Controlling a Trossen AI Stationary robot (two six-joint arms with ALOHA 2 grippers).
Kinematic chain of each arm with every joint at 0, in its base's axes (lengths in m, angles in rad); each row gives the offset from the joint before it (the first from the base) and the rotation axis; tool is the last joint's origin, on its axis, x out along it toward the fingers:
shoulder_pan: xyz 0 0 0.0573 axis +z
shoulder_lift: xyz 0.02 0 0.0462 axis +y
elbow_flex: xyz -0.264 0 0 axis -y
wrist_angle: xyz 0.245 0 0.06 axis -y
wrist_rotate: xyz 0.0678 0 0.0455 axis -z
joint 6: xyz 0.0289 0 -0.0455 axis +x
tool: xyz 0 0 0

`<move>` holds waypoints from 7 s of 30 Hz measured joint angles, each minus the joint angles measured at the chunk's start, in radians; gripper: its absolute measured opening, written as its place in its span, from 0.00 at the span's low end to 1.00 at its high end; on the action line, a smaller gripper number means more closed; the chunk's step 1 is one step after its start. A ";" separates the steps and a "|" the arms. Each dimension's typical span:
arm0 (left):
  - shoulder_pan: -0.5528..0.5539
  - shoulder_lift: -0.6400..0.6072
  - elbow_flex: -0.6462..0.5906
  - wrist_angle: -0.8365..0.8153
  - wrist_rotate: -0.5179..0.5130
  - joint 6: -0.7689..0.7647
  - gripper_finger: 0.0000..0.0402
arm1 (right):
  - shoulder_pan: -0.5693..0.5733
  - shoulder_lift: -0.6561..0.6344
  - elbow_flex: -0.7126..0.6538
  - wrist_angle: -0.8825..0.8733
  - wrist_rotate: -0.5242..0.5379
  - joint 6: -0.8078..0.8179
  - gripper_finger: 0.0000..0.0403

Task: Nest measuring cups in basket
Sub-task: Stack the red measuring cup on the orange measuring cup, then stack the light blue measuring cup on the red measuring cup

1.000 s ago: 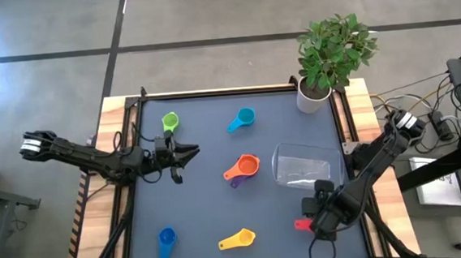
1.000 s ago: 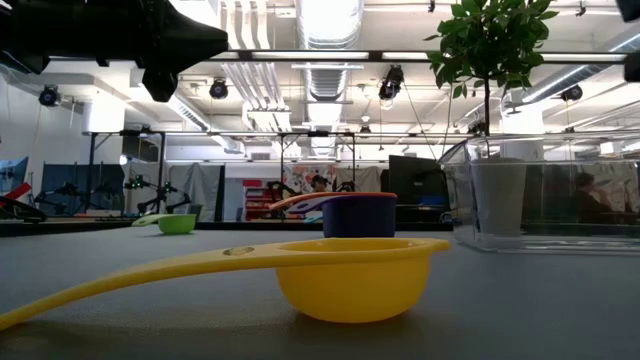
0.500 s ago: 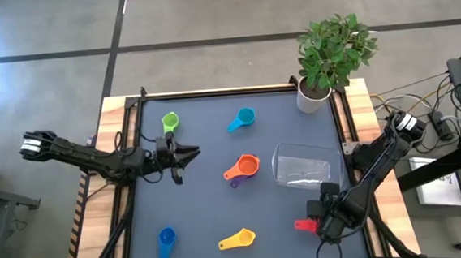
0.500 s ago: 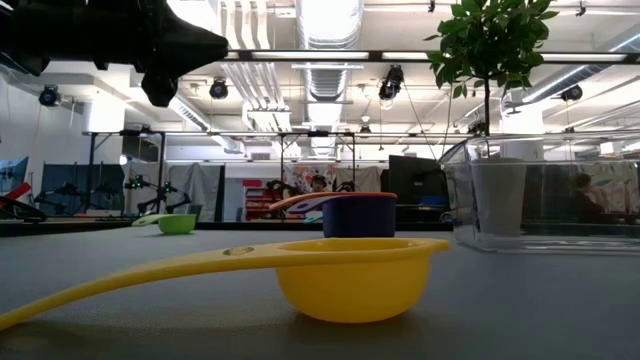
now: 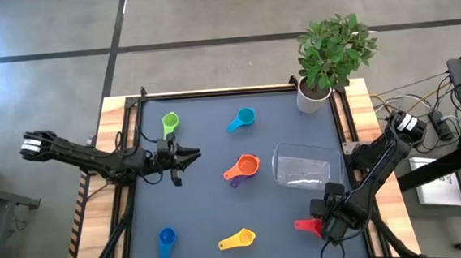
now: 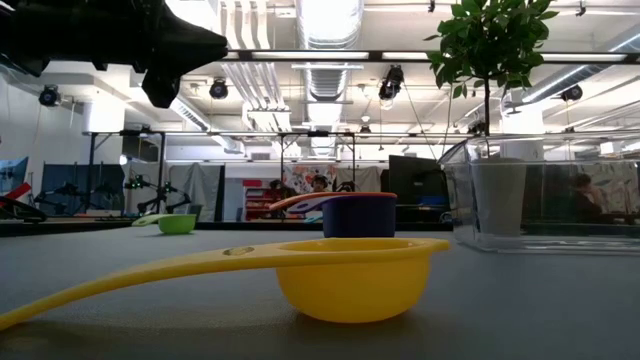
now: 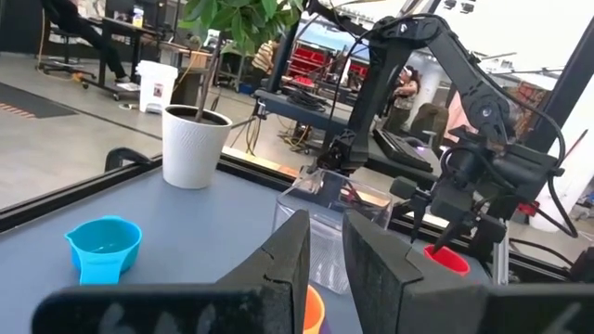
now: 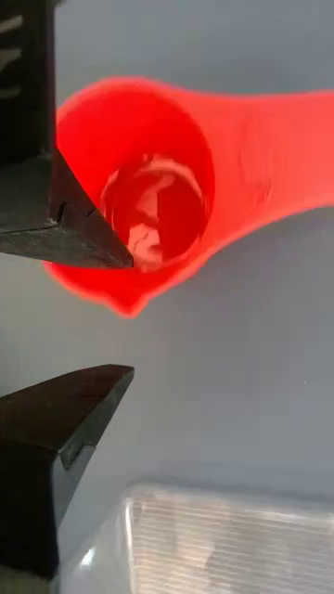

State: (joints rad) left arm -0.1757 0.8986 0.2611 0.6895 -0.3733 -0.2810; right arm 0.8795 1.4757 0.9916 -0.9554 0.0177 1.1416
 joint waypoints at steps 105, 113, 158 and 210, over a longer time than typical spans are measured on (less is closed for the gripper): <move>-0.004 0.057 -0.002 -0.111 0.017 -0.115 0.12 | -0.965 0.057 0.467 0.201 -0.199 -1.379 0.23; -0.005 0.145 0.008 -0.034 0.026 -0.122 0.12 | -0.849 -0.110 0.088 0.827 -0.285 -1.303 0.18; 0.163 0.979 0.589 -0.024 0.171 0.051 0.12 | -0.454 -0.511 -0.495 1.538 -0.016 -1.310 0.02; 0.370 0.746 0.594 -0.401 0.222 0.024 0.14 | -0.454 -0.507 -0.497 1.506 -0.014 -1.297 0.02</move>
State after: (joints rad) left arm 0.1945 1.6441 0.8551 0.2883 -0.1510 -0.2569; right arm 0.4252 0.9688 0.4950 0.5507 0.0032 -0.1555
